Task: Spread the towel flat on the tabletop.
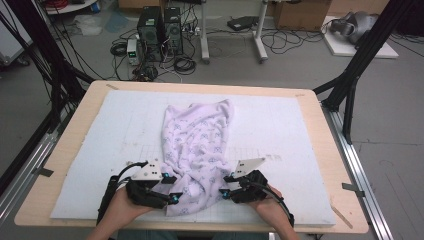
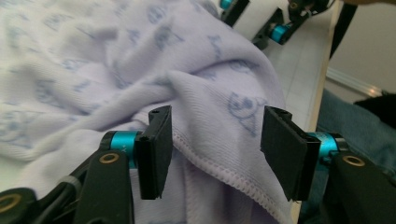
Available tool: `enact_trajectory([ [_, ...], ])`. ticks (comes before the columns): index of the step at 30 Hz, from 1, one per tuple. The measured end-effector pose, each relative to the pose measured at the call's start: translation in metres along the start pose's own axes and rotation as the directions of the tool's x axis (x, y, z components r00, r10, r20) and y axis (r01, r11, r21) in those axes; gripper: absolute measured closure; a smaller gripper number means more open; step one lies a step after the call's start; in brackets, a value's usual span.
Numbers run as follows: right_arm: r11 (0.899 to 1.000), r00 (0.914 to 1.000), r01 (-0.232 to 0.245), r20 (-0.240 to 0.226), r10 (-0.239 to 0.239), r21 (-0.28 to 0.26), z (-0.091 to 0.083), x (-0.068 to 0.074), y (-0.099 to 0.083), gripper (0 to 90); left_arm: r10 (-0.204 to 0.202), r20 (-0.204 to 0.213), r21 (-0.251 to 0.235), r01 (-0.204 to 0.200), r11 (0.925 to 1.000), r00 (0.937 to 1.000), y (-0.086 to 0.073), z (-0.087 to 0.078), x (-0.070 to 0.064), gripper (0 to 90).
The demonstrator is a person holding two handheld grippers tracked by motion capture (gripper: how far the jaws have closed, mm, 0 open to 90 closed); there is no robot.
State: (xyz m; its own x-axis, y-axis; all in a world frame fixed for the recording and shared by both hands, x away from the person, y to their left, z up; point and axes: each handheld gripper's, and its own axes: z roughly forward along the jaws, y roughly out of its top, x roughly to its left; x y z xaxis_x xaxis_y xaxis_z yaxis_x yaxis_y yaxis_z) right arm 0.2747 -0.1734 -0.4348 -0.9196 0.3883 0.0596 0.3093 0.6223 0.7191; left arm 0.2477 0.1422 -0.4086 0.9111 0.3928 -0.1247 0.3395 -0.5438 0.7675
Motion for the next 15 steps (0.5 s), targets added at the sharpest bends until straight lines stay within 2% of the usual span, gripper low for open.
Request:
enact_trajectory([
  [1, 1.0, 1.0, 0.002, 0.002, -0.002, 0.009, 0.003, 0.0, 0.001, 53.1, 0.015, -0.008, 0.024, -0.015, 0.9996, 0.9998, 0.0, 0.003, 0.0, 61.1],
  [2, 1.0, 1.0, 0.004, -0.002, -0.004, 0.017, 0.006, 0.0, 0.001, 54.6, 0.021, -0.015, 0.031, -0.021, 0.9993, 0.9997, -0.001, 0.005, 0.0, 66.9],
  [3, 1.0, 1.0, 0.004, -0.006, -0.004, 0.015, 0.008, -0.001, 0.002, 58.8, 0.021, -0.014, 0.029, -0.021, 0.9994, 0.9997, -0.001, 0.006, 0.001, 73.7],
  [4, 1.0, 0.9998, -0.001, -0.019, 0.001, 0.015, 0.009, -0.002, 0.002, 68.5, 0.021, -0.015, 0.027, -0.02, 0.9994, 0.9997, 0.0, 0.005, 0.002, 78.7],
  [6, 1.0, 0.999, 0.01, -0.043, -0.01, 0.008, 0.009, -0.002, 0.003, 81.4, 0.013, -0.024, 0.008, -0.013, 0.9999, 0.9996, 0.0, 0.003, 0.004, 82.7],
  [8, 1.0, 0.9991, 0.017, -0.039, -0.017, -0.001, 0.006, -0.001, 0.005, 83.7, -0.01, -0.033, -0.032, 0.009, 0.9994, 0.9994, 0.002, -0.003, 0.006, 83.5],
  [10, 0.999, 0.9993, 0.016, -0.032, -0.017, -0.034, -0.001, -0.001, 0.01, 83.9, -0.045, -0.038, -0.075, 0.042, 0.9963, 0.9983, 0.004, -0.009, 0.011, 83.7],
  [12, 0.997, 0.9996, 0.014, -0.025, -0.016, -0.077, -0.014, -0.004, 0.019, 84.0, -0.09, -0.048, -0.13, 0.083, 0.9881, 0.9948, 0.01, -0.019, 0.022, 83.8],
  [15, 0.991, 0.9999, 0.01, 0.015, -0.009, -0.132, -0.033, -0.015, 0.039, 84.0, -0.169, -0.083, -0.223, 0.148, 0.9637, 0.9821, 0.02, -0.031, 0.043, 83.9],
])
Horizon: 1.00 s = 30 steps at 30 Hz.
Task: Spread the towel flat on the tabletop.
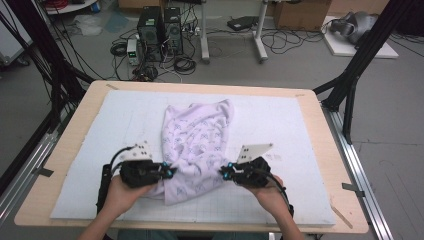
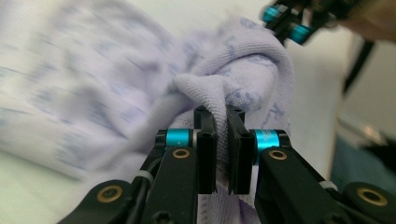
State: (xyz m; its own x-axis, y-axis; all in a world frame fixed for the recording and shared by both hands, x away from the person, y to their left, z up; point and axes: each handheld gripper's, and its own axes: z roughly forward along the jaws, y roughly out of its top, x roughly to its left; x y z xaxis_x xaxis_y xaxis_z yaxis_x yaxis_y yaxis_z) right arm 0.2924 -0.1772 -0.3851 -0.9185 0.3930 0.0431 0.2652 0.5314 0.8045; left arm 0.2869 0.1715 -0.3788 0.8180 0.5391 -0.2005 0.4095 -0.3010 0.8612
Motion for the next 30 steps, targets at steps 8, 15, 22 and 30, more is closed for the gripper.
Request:
enact_trajectory([
  [8, 0.995, 0.9904, -0.103, 0.092, 0.104, -0.007, 0.034, -0.051, 0.027, 83.5, -0.054, -0.213, 0.02, 0.06, 0.998, 0.9755, 0.014, 0.03, 0.062, 83.7],
  [15, 0.979, 0.9772, -0.203, 0.064, 0.203, 0.006, 0.073, -0.08, 0.022, 82.4, -0.134, -0.247, 0.097, 0.162, 0.9821, 0.9598, -0.002, 0.053, 0.097, 81.6],
  [22, 0.983, 0.9792, -0.182, 0.087, 0.183, -0.016, 0.057, -0.078, 0.026, 70.2, -0.106, -0.226, 0.072, 0.125, 0.9895, 0.9684, 0.004, 0.027, 0.083, 58.5],
  [30, 0.993, 0.9897, -0.107, 0.091, 0.11, -0.045, 0.024, -0.046, 0.015, 62.6, 0.023, -0.165, 0.068, -0.012, 0.9976, 0.9861, 0.007, 0.0, 0.031, 51.8],
])
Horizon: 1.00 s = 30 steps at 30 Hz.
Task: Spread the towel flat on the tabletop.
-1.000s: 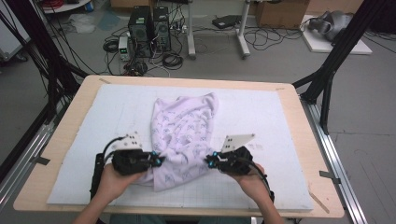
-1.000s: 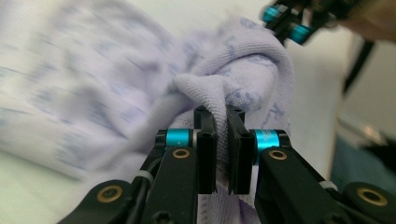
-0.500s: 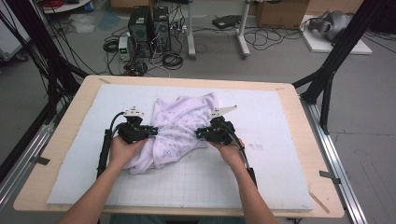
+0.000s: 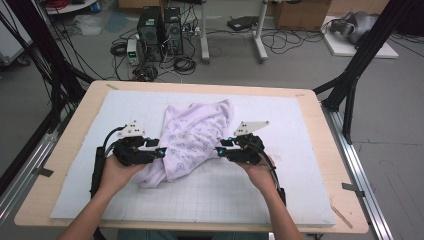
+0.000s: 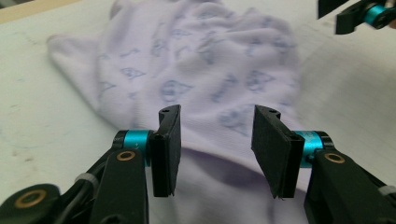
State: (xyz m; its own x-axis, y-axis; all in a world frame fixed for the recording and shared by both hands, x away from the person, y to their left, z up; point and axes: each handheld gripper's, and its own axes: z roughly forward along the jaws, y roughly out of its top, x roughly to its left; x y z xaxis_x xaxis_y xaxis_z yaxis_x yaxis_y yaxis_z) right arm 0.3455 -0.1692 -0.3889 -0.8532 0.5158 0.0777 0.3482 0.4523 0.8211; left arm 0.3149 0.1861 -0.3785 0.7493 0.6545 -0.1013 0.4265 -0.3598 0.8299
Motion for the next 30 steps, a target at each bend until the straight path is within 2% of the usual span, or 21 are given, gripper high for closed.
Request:
enact_trajectory([
  [3, 0.999, 0.9997, 0.025, 0.005, -0.025, 0.036, -0.006, 0.009, -0.009, 61.3, 0.023, 0.052, 0.013, -0.024, 0.9996, 0.9984, -0.004, 0.001, -0.017, 50.1],
  [5, 0.998, 0.9993, 0.038, 0.003, -0.038, 0.052, -0.007, 0.013, -0.016, 60.2, 0.032, 0.092, 0.034, -0.035, 0.9988, 0.9952, -0.008, 0.006, -0.025, 44.8],
  [8, 0.996, 0.9991, 0.041, 0.004, -0.041, 0.074, -0.008, 0.016, -0.024, 57.9, 0.059, 0.093, 0.086, -0.067, 0.9941, 0.9939, -0.016, 0.018, -0.033, 40.5],
  [10, 0.996, 0.999, 0.041, 0.013, -0.042, 0.085, -0.007, 0.017, -0.028, 57.3, 0.07, 0.08, 0.117, -0.079, 0.99, 0.9943, -0.021, 0.025, -0.035, 38.9],
  [12, 0.996, 0.9993, 0.036, 0.002, -0.036, 0.08, -0.005, 0.018, -0.031, 57.0, 0.08, 0.069, 0.136, -0.089, 0.9867, 0.9944, -0.025, 0.031, -0.035, 39.1],
  [13, 0.996, 0.9993, 0.038, -0.002, -0.038, 0.084, -0.004, 0.019, -0.033, 57.0, 0.096, 0.06, 0.143, -0.103, 0.9843, 0.9936, -0.027, 0.034, -0.034, 40.6],
  [14, 0.995, 0.9991, 0.042, -0.005, -0.042, 0.093, -0.002, 0.019, -0.034, 56.6, 0.118, 0.054, 0.152, -0.125, 0.9804, 0.9915, -0.028, 0.036, -0.034, 46.4],
  [16, 0.994, 0.999, 0.044, -0.012, -0.043, 0.097, 0.001, 0.022, -0.035, 55.9, 0.138, 0.033, 0.166, -0.142, 0.9759, 0.9898, -0.031, 0.041, -0.031, 65.2],
  [18, 0.994, 0.9988, 0.049, -0.008, -0.049, 0.095, 0.002, 0.024, -0.037, 55.9, 0.137, 0.035, 0.154, -0.141, 0.9779, 0.9899, -0.029, 0.042, -0.031, 74.1],
  [21, 0.994, 0.9984, 0.057, -0.006, -0.057, 0.098, 0.002, 0.023, -0.037, 57.0, 0.13, 0.052, 0.127, -0.136, 0.9826, 0.9901, -0.025, 0.039, -0.035, 76.3],
  [24, 0.996, 0.9985, 0.052, 0.014, -0.053, 0.077, 0.005, 0.02, -0.035, 58.9, 0.074, 0.082, 0.056, -0.079, 0.9953, 0.9938, -0.017, 0.027, -0.03, 76.4],
  [26, 0.995, 0.9977, 0.058, 0.03, -0.061, 0.076, 0.01, 0.016, -0.032, 59.6, 0.036, 0.089, -0.002, -0.036, 0.9994, 0.9954, -0.009, 0.016, -0.023, 76.5],
  [28, 0.995, 0.9971, 0.058, 0.045, -0.062, 0.081, 0.017, 0.013, -0.027, 59.6, 0.004, 0.074, -0.062, 0.001, 0.9981, 0.9972, 0.0, 0.005, -0.013, 76.5],
  [30, 0.996, 0.9973, 0.05, 0.05, -0.054, 0.078, 0.025, 0.01, -0.023, 59.6, -0.043, 0.056, -0.103, 0.049, 0.9935, 0.9975, 0.007, -0.004, 0.001, 76.4],
])
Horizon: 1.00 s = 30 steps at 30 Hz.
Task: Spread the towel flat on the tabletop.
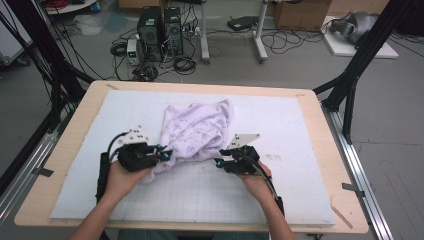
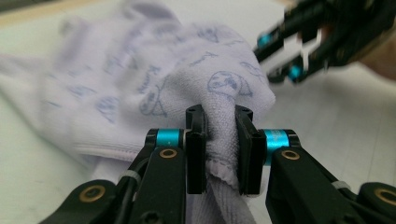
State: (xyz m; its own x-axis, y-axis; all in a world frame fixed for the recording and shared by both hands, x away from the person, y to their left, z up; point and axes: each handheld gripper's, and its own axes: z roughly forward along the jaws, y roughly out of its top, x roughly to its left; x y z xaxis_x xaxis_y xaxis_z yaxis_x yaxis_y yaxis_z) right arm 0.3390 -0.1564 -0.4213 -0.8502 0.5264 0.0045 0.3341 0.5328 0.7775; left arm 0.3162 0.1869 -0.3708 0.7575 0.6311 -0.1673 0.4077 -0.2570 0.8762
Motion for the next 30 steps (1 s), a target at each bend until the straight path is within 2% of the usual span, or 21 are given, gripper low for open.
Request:
enact_trajectory([
  [1, 1.0, 1.0, -0.002, -0.002, 0.002, 0.005, 0.005, -0.001, 0.002, 59.6, -0.037, -0.005, -0.025, 0.037, 0.999, 0.9993, 0.002, -0.003, 0.007, 76.2],
  [3, 1.0, 1.0, -0.005, -0.001, 0.005, 0.021, 0.014, -0.002, 0.005, 60.3, -0.099, -0.009, -0.045, 0.098, 0.9942, 0.9951, 0.003, -0.006, 0.021, 76.0],
  [5, 0.999, 1.0, 0.008, 0.004, -0.009, 0.053, 0.024, -0.003, 0.007, 70.3, -0.127, -0.031, -0.035, 0.126, 0.9915, 0.9915, 0.001, -0.006, 0.031, 76.0],
  [6, 0.998, 0.9997, 0.019, 0.011, -0.02, 0.057, 0.026, -0.004, 0.007, 78.7, -0.145, -0.039, -0.029, 0.143, 0.9892, 0.9887, -0.001, -0.005, 0.037, 75.9],
  [8, 0.998, 0.9998, 0.015, -0.015, -0.014, 0.063, 0.027, -0.007, 0.005, 83.8, -0.169, -0.061, -0.038, 0.167, 0.9853, 0.9837, -0.003, -0.006, 0.043, 76.0],
  [11, 0.997, 0.9995, 0.004, -0.031, -0.002, 0.077, 0.017, -0.01, 0.004, 84.7, -0.193, -0.046, -0.063, 0.189, 0.9798, 0.9802, -0.001, -0.008, 0.044, 76.1],
  [13, 0.996, 0.9994, 0.032, -0.012, -0.031, 0.083, 0.004, -0.01, 0.005, 84.7, -0.173, -0.033, -0.053, 0.172, 0.9837, 0.9843, 0.002, -0.008, 0.037, 76.1],
  [15, 0.997, 0.9994, 0.035, 0.001, -0.035, 0.074, -0.01, -0.014, 0.006, 84.7, -0.152, -0.015, -0.052, 0.151, 0.9872, 0.9883, 0.006, -0.008, 0.028, 76.1],
  [17, 0.996, 0.9986, 0.044, 0.025, -0.047, 0.083, -0.025, -0.017, 0.006, 84.7, -0.144, 0.006, -0.057, 0.144, 0.9879, 0.9896, 0.012, -0.01, 0.022, 76.1],
  [21, 0.996, 0.9971, 0.025, 0.07, -0.031, 0.087, -0.053, -0.029, -0.002, 84.7, -0.169, 0.05, -0.096, 0.173, 0.9801, 0.9843, 0.022, -0.017, 0.021, 76.1],
  [24, 0.995, 0.9961, -0.002, 0.088, -0.007, 0.103, -0.059, -0.038, -0.01, 84.7, -0.182, 0.018, -0.065, 0.183, 0.981, 0.9832, 0.018, -0.013, 0.031, 76.0],
  [27, 0.989, 0.9956, -0.02, 0.093, 0.007, 0.146, -0.05, -0.043, -0.016, 84.6, -0.187, -0.062, -0.003, 0.187, 0.9824, 0.9805, 0.009, -0.002, 0.048, 75.8],
  [30, 0.987, 0.9952, -0.025, 0.098, 0.01, 0.156, -0.041, -0.049, -0.017, 84.3, -0.194, -0.117, 0.045, 0.2, 0.9787, 0.9741, 0.001, 0.01, 0.065, 75.5],
])
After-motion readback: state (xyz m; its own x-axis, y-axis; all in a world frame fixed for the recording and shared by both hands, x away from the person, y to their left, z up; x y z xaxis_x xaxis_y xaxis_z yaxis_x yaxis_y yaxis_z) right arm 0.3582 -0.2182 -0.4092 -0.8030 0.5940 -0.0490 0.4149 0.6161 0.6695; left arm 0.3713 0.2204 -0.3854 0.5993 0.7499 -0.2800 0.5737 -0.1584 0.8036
